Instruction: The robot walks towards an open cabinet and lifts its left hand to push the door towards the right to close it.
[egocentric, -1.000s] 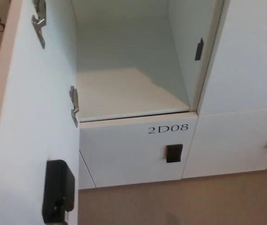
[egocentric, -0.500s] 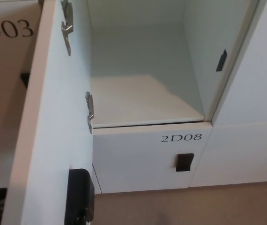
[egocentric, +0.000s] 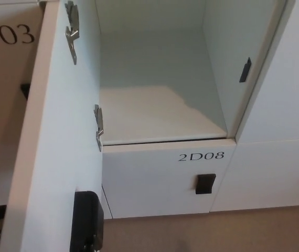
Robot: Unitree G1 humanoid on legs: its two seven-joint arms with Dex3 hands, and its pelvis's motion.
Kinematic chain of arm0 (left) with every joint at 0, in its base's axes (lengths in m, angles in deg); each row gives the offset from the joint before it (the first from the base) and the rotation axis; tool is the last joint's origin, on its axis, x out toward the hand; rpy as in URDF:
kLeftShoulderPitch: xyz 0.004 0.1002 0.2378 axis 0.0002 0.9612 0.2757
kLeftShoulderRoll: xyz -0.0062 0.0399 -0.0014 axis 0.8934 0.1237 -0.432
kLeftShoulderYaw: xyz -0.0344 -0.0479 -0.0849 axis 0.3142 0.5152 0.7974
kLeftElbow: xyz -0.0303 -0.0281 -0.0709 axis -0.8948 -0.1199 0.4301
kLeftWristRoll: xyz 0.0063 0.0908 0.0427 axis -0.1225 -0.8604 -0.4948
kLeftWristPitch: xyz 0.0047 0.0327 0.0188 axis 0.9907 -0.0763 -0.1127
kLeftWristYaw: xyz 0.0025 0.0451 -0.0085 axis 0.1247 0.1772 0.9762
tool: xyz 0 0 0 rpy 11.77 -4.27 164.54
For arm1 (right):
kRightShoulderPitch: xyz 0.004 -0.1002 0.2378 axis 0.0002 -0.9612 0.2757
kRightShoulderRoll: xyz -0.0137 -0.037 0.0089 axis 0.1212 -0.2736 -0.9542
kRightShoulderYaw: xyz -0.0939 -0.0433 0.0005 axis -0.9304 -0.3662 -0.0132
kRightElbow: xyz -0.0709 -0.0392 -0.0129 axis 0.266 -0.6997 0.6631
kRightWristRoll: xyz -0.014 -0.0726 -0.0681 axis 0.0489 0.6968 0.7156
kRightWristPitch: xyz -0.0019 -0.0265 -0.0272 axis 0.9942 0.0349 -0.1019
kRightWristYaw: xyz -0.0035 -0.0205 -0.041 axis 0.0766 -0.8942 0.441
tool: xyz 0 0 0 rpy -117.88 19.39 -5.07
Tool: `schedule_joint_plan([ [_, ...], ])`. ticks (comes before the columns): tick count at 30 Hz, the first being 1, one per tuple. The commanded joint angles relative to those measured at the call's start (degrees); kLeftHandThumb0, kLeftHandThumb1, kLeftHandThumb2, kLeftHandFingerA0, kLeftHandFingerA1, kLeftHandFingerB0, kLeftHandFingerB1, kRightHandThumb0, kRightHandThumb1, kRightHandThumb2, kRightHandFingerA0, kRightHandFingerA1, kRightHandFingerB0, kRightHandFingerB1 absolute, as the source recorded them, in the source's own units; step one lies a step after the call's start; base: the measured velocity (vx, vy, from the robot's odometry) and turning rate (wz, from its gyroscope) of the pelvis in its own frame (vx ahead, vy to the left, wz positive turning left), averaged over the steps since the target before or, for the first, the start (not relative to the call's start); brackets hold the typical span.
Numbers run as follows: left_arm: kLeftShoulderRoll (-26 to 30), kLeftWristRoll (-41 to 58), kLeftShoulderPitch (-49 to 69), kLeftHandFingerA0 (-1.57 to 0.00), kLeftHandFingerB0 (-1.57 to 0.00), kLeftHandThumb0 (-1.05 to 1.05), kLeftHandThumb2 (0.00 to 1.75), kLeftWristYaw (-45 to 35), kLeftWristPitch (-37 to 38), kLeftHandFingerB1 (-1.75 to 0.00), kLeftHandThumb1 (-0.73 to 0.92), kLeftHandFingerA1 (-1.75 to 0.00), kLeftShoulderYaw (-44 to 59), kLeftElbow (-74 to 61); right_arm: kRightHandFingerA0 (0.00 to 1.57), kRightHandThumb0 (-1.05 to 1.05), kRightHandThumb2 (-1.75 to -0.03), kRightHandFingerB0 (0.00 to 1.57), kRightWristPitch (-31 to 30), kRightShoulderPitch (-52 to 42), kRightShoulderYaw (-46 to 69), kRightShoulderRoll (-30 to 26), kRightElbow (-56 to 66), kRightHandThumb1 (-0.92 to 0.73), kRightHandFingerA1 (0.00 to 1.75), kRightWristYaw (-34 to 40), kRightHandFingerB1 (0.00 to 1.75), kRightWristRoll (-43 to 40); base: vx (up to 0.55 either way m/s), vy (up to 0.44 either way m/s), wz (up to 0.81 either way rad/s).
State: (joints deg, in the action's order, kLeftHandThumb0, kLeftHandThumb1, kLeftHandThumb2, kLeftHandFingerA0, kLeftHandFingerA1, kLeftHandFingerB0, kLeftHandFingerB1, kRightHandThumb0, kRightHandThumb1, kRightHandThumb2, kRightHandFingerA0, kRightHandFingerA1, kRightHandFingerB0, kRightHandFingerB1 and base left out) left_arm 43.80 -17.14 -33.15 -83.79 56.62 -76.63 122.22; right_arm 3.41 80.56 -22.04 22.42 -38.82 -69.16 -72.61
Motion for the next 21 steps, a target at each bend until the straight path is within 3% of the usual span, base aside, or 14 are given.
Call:
schedule_joint_plan([
  [1, -5.9, 3.2, 0.1, -0.24, -0.14, -0.77, 0.73, 3.4, 3.2, -0.79, 0.84, -1.01, 2.3, -6.5, 0.70, -0.22, -0.60, 0.52, 0.3, -1.5, -0.2, 0.4, -0.6, -0.69, 0.50, 0.3, 0.43, 0.1, 0.00, 0.000, 0.00],
  [3, -10.7, 2.0, -1.9, -0.26, -0.21, -0.79, 0.69, 6.6, 0.7, -0.75, 0.90, -0.95, 0.4, -13.3, 0.66, -0.22, -0.60, 0.51, 0.8, -2.1, -0.7, 1.0, -0.4, -0.69, 0.49, 0.6, 0.43, 0.4, 0.02, 0.017, 0.04],
  [4, -17.8, 0.0, -6.2, -0.40, -0.39, -0.83, 1.00, 8.9, -1.4, -0.72, 0.54, -0.78, -3.9, -17.9, 0.69, -0.23, -0.60, 0.52, 0.6, -3.1, -0.9, 1.6, 0.6, -0.68, 0.50, 0.8, 0.42, 0.5, 0.00, 0.000, 0.00],
  [5, -22.7, -1.3, -9.3, -0.40, -0.39, -0.83, 1.00, 10.4, -2.8, -0.72, 0.54, -0.78, -7.0, -21.0, 0.69, -0.23, -0.60, 0.52, 0.5, -3.8, -1.1, 2.0, 1.3, -0.68, 0.50, 1.0, 0.42, 0.5, 0.00, 0.000, 0.00],
  [6, -30.7, -6.1, -15.8, -0.57, -0.60, -0.91, 0.61, 11.9, -5.0, -0.54, 0.67, -0.68, -13.8, -21.7, 0.71, -0.25, -0.59, 0.54, 1.0, -4.5, -1.3, 2.2, 2.2, -0.68, 0.51, 1.6, 0.43, 0.8, 0.00, 0.000, 0.00],
  [9, -38.4, -11.5, -22.4, -0.57, -0.60, -0.91, 0.61, 13.2, -7.5, -0.54, 0.67, -0.68, -21.0, -21.9, 0.71, -0.25, -0.59, 0.54, 1.7, -5.2, -1.7, 2.3, 3.1, -0.68, 0.51, 2.1, 0.43, 1.3, 0.00, 0.000, 0.00],
  [10, -46.9, -12.7, -27.1, -0.24, -0.23, -0.83, 0.66, 10.6, -7.6, -0.76, 0.85, -0.92, -25.7, -18.5, 0.71, -0.27, -0.60, 0.55, 1.4, -5.5, -1.7, 2.0, 4.3, -0.68, 0.52, 2.2, 0.44, 1.4, 0.02, 0.034, 0.10],
  [11, -52.4, -12.9, -29.8, -0.24, -0.23, -0.83, 0.66, 8.5, -7.4, -0.76, 0.85, -0.92, -28.3, -16.0, 0.71, -0.27, -0.60, 0.55, 1.1, -5.7, -1.7, 1.8, 5.1, -0.68, 0.52, 2.2, 0.44, 1.4, 0.02, 0.035, 0.13],
  [12, -61.1, -13.1, -30.4, 0.00, 0.00, -0.84, 1.26, 6.7, -9.5, 0.00, 0.92, -0.34, -34.3, -13.9, 0.71, -0.27, -0.60, 0.55, 1.0, -6.6, -2.0, 2.3, 6.0, -0.68, 0.52, 2.6, 0.44, 1.8, 0.00, 0.000, 0.00],
  [13, -66.7, -13.3, -30.4, 0.00, 0.00, -0.84, 1.26, 5.8, -11.2, 0.00, 0.92, -0.34, -38.3, -12.6, 0.71, -0.27, -0.60, 0.55, 1.0, -7.2, -2.3, 2.8, 6.6, -0.68, 0.52, 2.9, 0.44, 2.0, 0.02, 0.035, 0.14],
  [14, -73.4, -13.6, -30.5, 0.00, 0.00, -0.96, 1.75, 4.5, -10.8, 0.00, 0.92, 0.00, -42.6, -7.6, 0.71, -0.27, -0.60, 0.55, 1.2, -8.5, -2.7, 3.4, 7.6, -0.68, 0.52, 3.4, 0.44, 2.4, 0.02, 0.029, 0.10],
  [15, -77.9, -13.7, -30.6, 0.00, 0.00, -0.96, 1.75, 3.7, -10.3, 0.00, 0.92, 0.00, -45.4, -3.9, 0.71, -0.27, -0.60, 0.55, 1.3, -9.4, -3.0, 3.7, 8.4, -0.68, 0.52, 3.7, 0.44, 2.7, 0.02, 0.037, 0.07],
  [16, -84.4, -15.3, -34.1, -0.75, -0.56, -0.58, 0.82, 1.8, -4.7, -0.50, 0.48, -0.58, -43.6, 5.6, 0.67, -0.22, -0.60, 0.51, 1.6, -10.9, -3.5, 3.7, 9.9, -0.69, 0.49, 4.2, 0.42, 3.5, 0.01, 0.038, 0.14],
  [21, -93.1, -20.5, -37.2, -0.73, -0.65, -0.48, 0.58, -4.3, 8.0, -0.40, 0.55, -0.42, -36.9, 25.2, 0.72, -0.21, -0.59, 0.55, 2.2, -10.8, -4.7, 3.5, 11.9, -0.66, 0.51, 4.5, 0.43, 5.2, 0.00, 0.008, 0.03],
])
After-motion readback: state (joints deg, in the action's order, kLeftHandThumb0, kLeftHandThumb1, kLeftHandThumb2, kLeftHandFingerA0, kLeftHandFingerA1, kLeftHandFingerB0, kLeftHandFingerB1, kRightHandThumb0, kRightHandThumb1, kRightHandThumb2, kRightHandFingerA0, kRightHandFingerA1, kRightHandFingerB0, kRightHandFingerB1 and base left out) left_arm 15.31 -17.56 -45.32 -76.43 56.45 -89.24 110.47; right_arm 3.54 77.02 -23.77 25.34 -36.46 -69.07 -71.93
